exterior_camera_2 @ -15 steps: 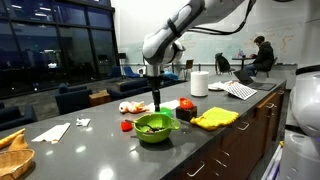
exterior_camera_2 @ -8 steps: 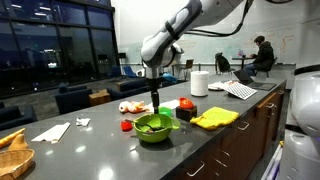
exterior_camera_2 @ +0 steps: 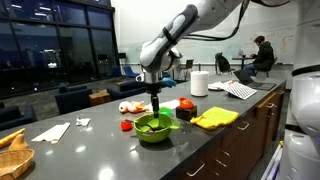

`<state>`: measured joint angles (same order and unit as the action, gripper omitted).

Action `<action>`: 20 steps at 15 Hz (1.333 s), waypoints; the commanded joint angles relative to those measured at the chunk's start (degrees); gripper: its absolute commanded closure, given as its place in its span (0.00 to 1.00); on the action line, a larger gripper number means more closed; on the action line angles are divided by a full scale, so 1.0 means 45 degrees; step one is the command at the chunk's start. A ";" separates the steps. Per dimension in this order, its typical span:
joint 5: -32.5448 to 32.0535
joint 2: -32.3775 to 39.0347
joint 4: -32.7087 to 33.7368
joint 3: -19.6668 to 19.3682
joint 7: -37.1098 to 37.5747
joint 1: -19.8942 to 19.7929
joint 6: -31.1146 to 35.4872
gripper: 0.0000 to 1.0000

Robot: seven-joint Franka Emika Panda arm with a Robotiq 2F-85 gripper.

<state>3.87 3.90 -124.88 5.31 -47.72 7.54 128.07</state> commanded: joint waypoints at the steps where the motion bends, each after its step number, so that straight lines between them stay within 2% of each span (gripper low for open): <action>1: 0.0534 0.0571 0.0348 0.0278 -0.0254 -0.0179 0.0244 0.00; 19: 0.0737 0.3511 0.2325 0.1266 -0.0733 -0.0765 0.0850 0.00; 20: 0.0679 0.3586 0.2384 0.1295 -0.0720 -0.0788 0.0860 0.25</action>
<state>6.15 18.57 -115.80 9.93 -49.29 5.22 131.53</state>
